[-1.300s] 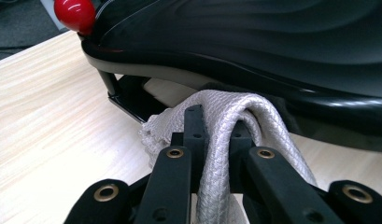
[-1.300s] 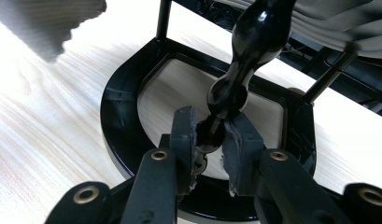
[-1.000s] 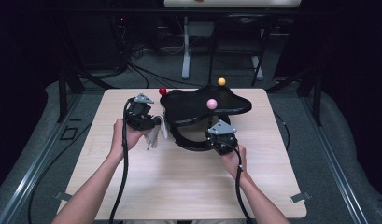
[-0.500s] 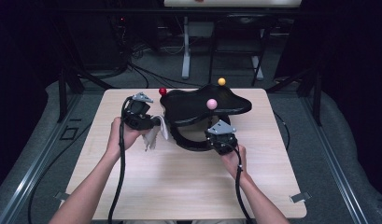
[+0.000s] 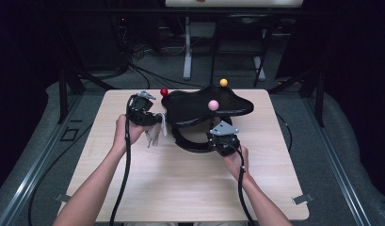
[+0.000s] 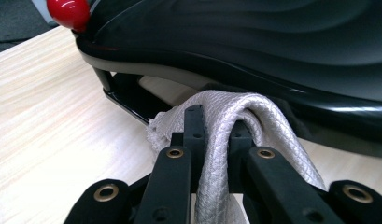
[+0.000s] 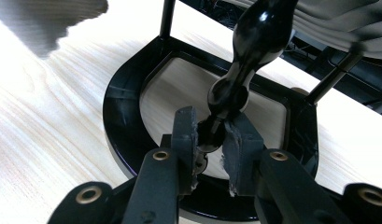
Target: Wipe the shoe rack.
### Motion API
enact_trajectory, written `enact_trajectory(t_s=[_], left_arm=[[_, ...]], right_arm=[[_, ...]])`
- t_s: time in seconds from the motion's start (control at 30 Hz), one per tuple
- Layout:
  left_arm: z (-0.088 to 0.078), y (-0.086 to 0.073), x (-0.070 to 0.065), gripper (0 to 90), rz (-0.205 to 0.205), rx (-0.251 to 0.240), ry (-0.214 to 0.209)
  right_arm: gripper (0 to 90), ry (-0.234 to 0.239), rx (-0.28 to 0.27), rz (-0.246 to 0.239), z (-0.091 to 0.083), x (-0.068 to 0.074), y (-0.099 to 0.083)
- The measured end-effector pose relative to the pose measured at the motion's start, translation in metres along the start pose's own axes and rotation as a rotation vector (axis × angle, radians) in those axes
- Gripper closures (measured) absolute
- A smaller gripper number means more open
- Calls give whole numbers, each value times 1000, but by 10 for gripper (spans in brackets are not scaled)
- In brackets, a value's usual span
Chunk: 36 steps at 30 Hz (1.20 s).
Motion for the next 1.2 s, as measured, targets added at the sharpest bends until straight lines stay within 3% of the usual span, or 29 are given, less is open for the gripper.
enact_trajectory(t_s=[0.2, 0.47, 0.6, 0.8, 1.2], left_arm=[[14, 6, 14, 831, -14, 11, 20], [38, 11, 38, 831, -79, 49, 43], [46, 13, 48, 831, -82, 71, 71], [55, 13, 59, 831, -114, 82, 80], [32, -20, 46, 830, -79, 29, 43]], right_arm=[[753, 0, -2, 1, 0, 1, 0], [753, 0, -1, -1, 0, 1, 0], [753, 1, 0, -2, 0, 1, 0], [753, 4, 2, -5, -1, 0, 0], [753, 37, 16, -26, -6, 1, -2]])
Point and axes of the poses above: each handheld gripper's, and its own axes: z roughly forward along the jaws, y roughly out of its top, x roughly to its left, the point moved 6 cm from there along z, roughly forward along the jaws, and after that the axes turned 1 degree about y, right-handed, at the moved point
